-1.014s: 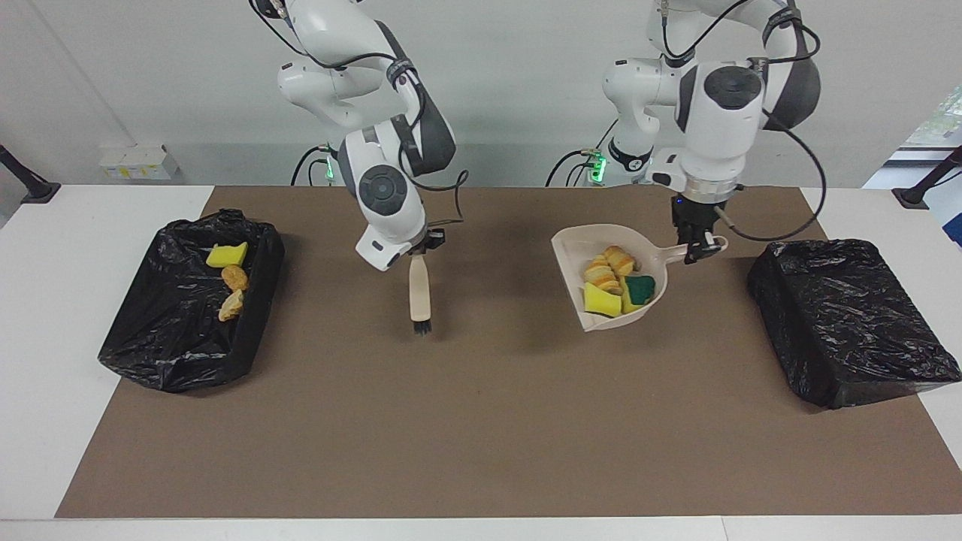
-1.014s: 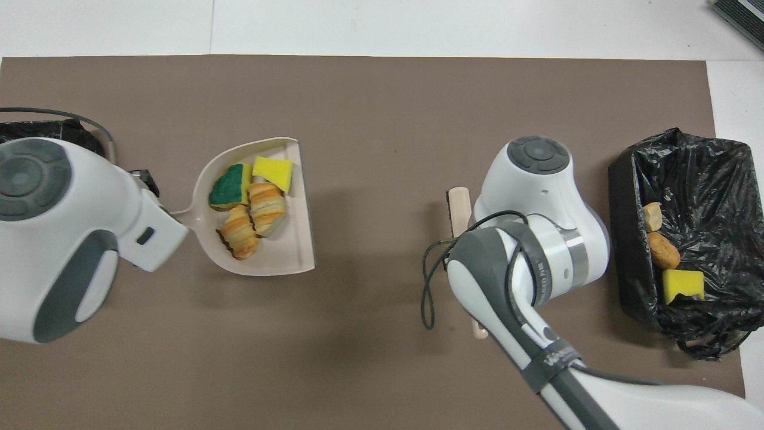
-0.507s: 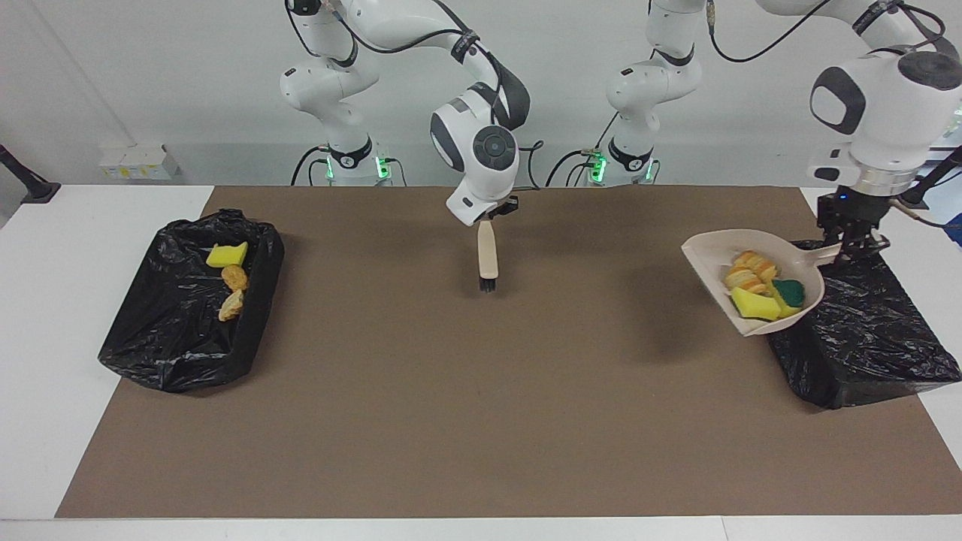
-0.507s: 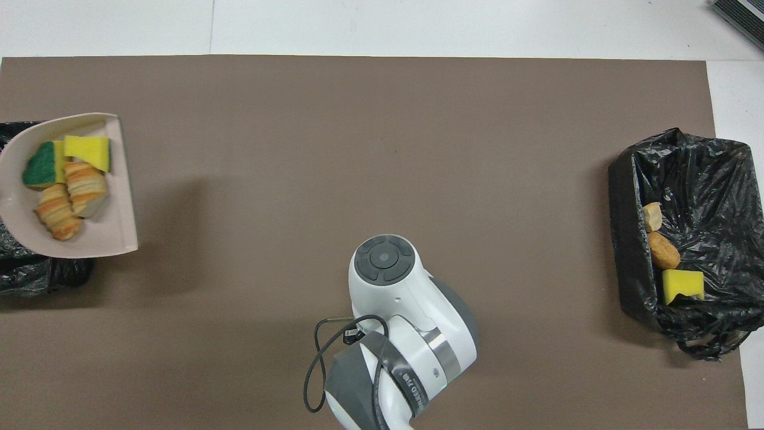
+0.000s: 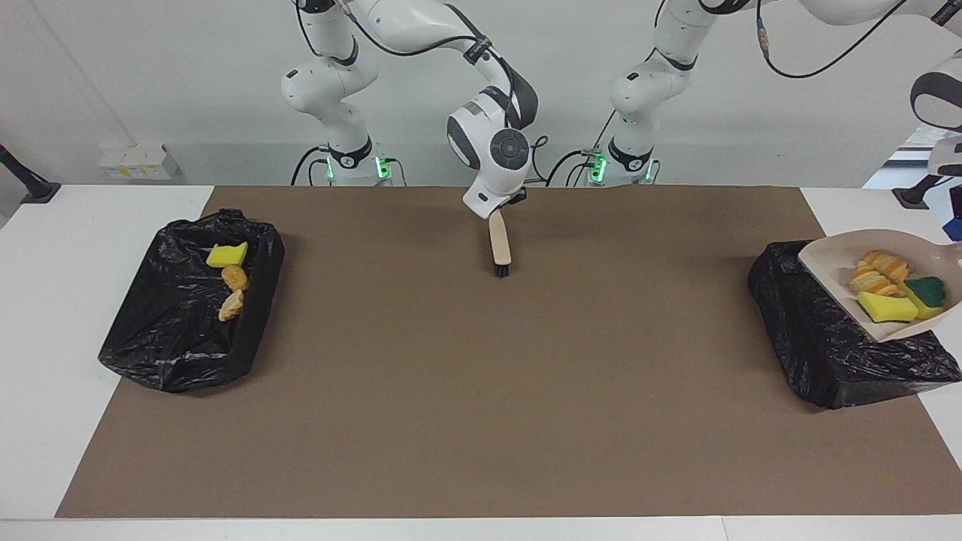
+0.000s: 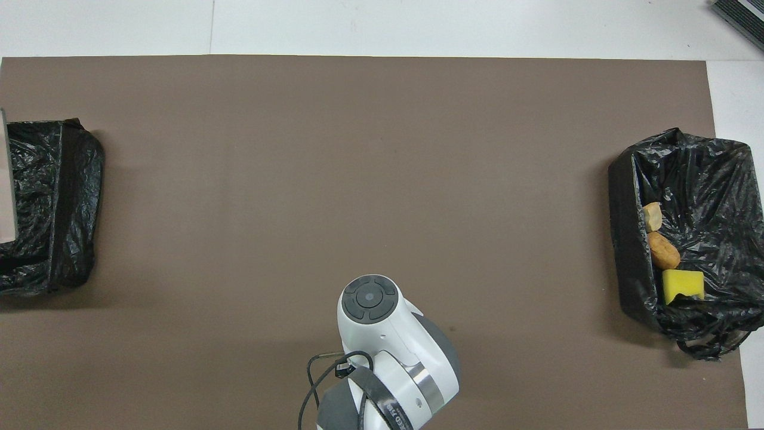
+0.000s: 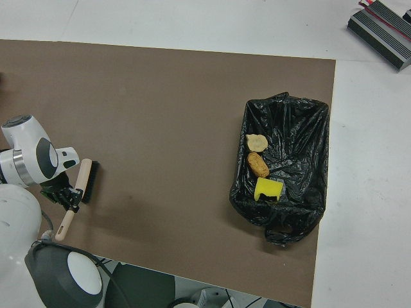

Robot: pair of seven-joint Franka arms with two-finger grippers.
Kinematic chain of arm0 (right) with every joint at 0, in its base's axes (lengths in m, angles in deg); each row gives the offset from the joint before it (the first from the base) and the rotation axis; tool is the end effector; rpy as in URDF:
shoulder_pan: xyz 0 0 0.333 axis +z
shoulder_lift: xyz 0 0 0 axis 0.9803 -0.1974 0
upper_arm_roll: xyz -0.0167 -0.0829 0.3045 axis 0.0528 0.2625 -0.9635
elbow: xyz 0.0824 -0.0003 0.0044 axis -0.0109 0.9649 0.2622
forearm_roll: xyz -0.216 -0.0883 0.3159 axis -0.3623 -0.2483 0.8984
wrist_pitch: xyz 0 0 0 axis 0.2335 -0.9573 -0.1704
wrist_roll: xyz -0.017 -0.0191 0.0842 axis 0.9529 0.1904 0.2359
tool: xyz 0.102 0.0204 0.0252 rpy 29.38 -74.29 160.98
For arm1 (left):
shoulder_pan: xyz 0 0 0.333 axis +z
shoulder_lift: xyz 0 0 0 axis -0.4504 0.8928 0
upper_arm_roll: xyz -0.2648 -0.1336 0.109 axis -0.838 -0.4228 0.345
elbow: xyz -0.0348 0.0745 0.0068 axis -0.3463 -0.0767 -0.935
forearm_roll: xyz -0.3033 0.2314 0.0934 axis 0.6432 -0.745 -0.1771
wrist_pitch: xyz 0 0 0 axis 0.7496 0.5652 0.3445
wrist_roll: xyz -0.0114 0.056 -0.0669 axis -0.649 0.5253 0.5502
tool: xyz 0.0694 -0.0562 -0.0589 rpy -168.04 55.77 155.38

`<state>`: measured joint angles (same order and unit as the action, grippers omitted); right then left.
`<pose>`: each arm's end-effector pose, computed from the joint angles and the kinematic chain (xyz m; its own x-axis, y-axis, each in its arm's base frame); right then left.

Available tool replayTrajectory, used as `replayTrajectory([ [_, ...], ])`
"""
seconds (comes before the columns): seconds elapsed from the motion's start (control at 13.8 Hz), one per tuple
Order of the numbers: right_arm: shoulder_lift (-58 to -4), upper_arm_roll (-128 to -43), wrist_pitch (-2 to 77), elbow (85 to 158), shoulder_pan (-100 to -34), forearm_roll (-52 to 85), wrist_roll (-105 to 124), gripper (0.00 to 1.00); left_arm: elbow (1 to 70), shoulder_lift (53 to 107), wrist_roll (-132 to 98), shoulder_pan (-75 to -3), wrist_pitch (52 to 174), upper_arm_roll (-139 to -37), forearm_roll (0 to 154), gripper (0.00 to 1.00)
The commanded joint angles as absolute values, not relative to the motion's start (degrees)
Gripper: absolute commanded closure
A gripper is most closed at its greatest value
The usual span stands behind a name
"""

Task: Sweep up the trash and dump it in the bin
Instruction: 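Tip the dustpan with the left gripper to dump pieces into the bag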

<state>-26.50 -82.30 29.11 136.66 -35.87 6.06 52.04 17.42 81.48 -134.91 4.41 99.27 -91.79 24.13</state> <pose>0.3512 0.4076 0.3202 0.8866 0.0472 -0.4600 0.0424 -0.9989 -0.0209 0.5904 0.2945 0.5610 0.0741 -0.8723 -0.4834 -0.9753 0.0378 -0.2177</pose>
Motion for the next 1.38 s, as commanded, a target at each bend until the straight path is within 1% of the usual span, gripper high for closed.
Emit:
replayTrajectory([
  [0.0, -22.6, -82.2, 33.7, 142.0, -33.9, 10.1, 50.6, 1.0, 14.9, 83.3, -135.5, 4.7, 102.8, -92.8, 16.0, 1.0],
  [0.22, -21.8, -82.1, 34.8, 143.3, -33.2, 10.9, 50.6, 1.0, 16.2, 83.2, -132.4, 3.4, 102.2, -92.9, 3.6, 1.0],
  [0.29, -21.8, -82.1, 34.7, 143.3, -33.2, 11.0, 50.6, 0.89, 16.7, 82.8, -131.1, 2.5, 101.6, -92.9, 1.6, 1.0],
  [0.36, -21.9, -82.1, 34.7, 143.3, -33.3, 11.0, 50.6, 0.5, 16.7, 82.7, -131.0, 2.4, 100.9, -92.9, -0.9, 1.0],
  [0.43, -22.2, -82.1, 34.2, 142.8, -33.4, 11.0, 50.7, 0.0, 16.7, 82.7, -131.1, 2.4, 100.7, -92.8, -3.6, 1.0],
  [0.58, -23.3, -81.7, 32.1, 140.0, -34.7, 10.9, 50.6, 0.0, 16.7, 81.6, -131.1, 2.4, 98.4, -92.9, -5.9, 1.0],
  [0.72, -24.1, -81.6, 30.4, 136.9, -39.4, 9.8, 49.8, 0.0, 16.7, 80.1, -131.1, 1.7, 95.9, -92.9, -6.9, 1.0],
  [0.87, -24.2, -81.6, 29.0, 134.2, -42.7, 6.7, 49.1, 0.0, 16.4, 79.0, -131.1, 0.7, 94.0, -93.0, -9.2, 1.0],
  [0.94, -24.1, -81.7, 28.1, 132.0, -45.0, 4.1, 47.8, 0.0, 16.4, 78.3, -131.1, 0.0, 92.4, -93.2, -9.2, 1.0],
  [1.01, -24.2, -81.6, 25.1, 128.5, -47.9, 3.0, 46.0, 0.0, 16.5, 78.2, -130.9, -1.7, 90.2, -93.2, -9.0, 1.0],
  [1.16, -24.4, -81.6, 20.2, 123.4, -53.5, 0.7, 38.7, 0.0, 19.1, 76.4, -126.7, -5.4, 84.7, -93.6, -8.1, 1.0],
  [1.3, -24.3, -81.6, 18.7, 120.9, -58.6, -0.4, 31.4, 0.0, 23.8, 73.4, -122.3, -9.4, 80.9, -93.6, -5.6, 1.0],
])
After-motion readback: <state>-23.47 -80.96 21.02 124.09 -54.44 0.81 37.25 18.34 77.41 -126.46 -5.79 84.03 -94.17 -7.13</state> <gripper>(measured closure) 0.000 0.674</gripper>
